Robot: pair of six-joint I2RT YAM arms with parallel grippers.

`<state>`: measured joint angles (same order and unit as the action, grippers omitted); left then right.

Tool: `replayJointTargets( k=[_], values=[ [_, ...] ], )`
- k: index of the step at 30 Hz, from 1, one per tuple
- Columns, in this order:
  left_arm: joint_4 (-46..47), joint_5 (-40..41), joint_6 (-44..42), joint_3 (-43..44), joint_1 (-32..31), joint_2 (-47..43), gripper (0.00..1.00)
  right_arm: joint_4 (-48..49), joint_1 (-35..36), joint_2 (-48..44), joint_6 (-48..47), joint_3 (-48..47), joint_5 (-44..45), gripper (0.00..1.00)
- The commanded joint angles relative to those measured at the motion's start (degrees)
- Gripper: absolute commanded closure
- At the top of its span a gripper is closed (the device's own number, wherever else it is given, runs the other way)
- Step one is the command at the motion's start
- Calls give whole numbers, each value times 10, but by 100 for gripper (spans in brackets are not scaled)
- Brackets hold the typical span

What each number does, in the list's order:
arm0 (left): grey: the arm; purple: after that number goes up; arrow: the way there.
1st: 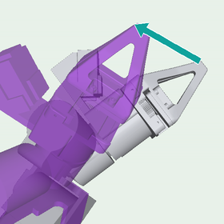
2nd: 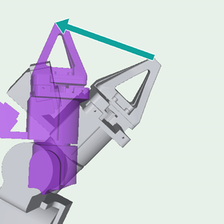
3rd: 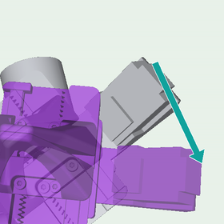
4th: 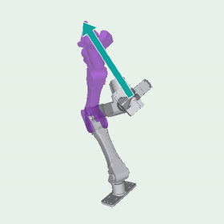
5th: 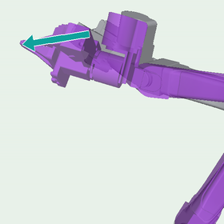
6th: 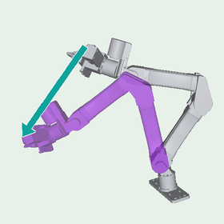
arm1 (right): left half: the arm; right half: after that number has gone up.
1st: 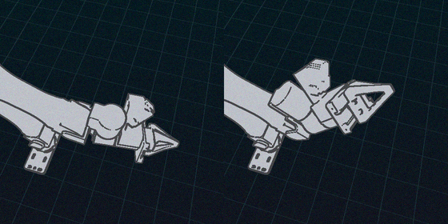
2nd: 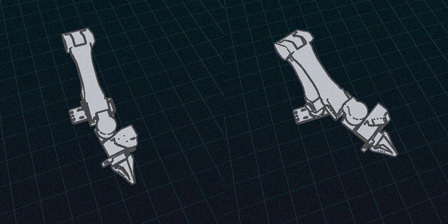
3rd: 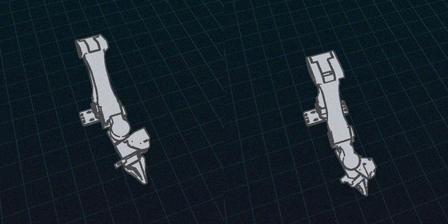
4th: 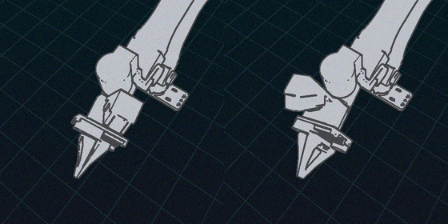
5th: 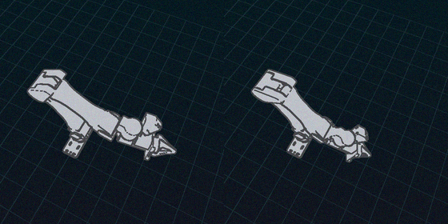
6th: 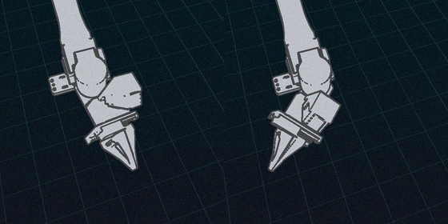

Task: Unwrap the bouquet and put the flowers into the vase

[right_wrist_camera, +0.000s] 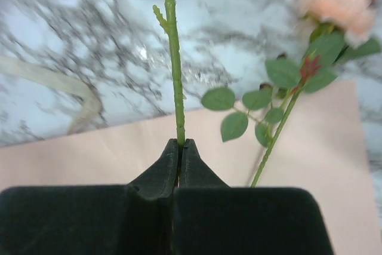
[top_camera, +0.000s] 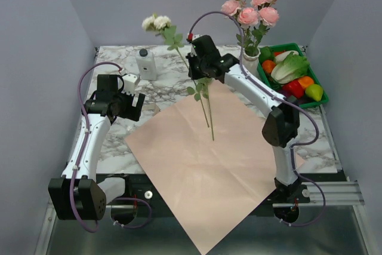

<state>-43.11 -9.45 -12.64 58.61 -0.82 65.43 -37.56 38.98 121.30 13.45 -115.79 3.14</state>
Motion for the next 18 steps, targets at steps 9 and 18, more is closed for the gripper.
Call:
replayJointTargets(
  k=[9,18],
  values=[
    [-14,11,-3,1,3,-5,1,332,1,-300,-129,125,90,99],
    [-4,6,-5,3,4,11,1,612,-73,-420,-238,267,177,99]
  ],
)
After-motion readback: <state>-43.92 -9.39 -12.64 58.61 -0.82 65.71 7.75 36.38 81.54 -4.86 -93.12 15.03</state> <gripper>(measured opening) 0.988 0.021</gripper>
